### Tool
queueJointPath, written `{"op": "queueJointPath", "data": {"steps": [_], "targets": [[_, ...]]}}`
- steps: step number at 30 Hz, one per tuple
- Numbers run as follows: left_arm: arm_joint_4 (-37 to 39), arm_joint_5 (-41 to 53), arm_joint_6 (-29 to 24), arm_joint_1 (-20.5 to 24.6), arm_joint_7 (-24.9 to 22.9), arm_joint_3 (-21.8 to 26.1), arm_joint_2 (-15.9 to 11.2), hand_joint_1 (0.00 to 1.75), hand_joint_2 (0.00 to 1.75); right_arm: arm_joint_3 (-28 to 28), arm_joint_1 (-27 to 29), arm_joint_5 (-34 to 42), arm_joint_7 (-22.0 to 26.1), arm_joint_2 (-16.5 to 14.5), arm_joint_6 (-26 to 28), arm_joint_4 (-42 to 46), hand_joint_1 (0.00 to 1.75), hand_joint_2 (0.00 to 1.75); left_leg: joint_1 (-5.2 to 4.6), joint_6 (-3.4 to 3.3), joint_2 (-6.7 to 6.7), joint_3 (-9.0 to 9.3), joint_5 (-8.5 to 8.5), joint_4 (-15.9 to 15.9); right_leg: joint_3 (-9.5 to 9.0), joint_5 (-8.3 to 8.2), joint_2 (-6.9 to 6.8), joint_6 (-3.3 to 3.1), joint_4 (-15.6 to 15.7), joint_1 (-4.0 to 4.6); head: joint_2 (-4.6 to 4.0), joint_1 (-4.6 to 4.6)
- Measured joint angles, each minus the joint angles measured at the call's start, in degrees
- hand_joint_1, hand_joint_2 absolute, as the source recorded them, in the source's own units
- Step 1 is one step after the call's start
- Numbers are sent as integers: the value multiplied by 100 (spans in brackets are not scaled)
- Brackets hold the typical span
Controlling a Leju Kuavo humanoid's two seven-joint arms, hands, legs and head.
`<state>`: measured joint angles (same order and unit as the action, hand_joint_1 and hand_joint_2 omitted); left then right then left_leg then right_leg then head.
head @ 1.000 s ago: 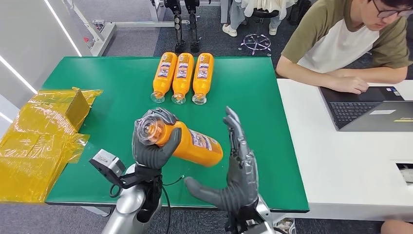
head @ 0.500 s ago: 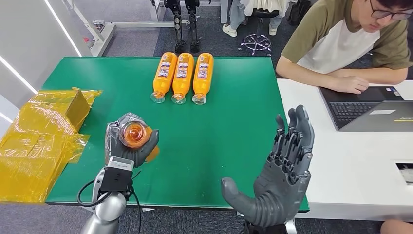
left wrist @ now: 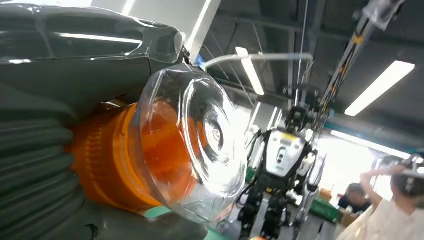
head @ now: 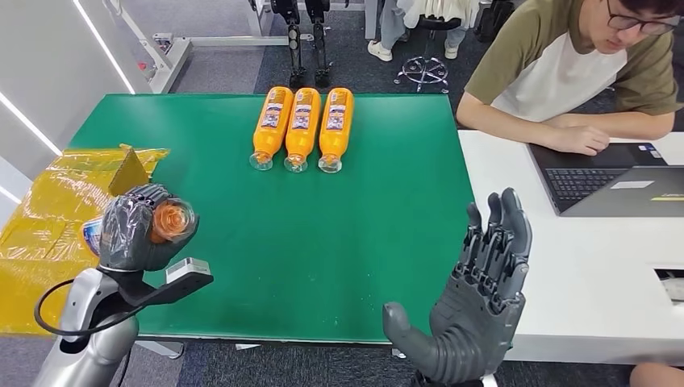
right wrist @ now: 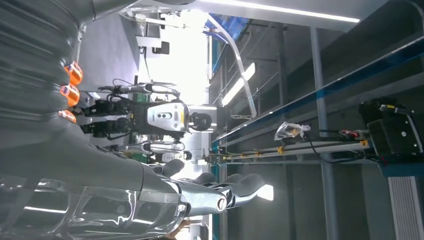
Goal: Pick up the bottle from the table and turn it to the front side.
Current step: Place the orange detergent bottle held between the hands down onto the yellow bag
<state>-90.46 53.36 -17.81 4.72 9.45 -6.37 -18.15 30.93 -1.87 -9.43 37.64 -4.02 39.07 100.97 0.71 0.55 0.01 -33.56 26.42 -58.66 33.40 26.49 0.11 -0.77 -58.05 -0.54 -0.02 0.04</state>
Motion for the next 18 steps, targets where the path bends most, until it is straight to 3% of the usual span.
{"op": "queueJointPath", "data": {"steps": [8, 18], "targets": [[1114, 797, 320, 596, -115, -402, -392, 175, 175, 13, 15, 35, -43, 20, -86, 13, 0, 175, -1, 4, 1, 1, -3, -2, 3, -6, 0, -7, 0, 0, 0, 0], [3536, 1339, 687, 1857, -195, -1045, -698, 175, 175, 6, 142, -5, -97, 76, -277, 140, 0, 175, 1, 10, 12, 0, -7, -2, 10, -9, 12, -11, -5, 1, -1, 1]]}}
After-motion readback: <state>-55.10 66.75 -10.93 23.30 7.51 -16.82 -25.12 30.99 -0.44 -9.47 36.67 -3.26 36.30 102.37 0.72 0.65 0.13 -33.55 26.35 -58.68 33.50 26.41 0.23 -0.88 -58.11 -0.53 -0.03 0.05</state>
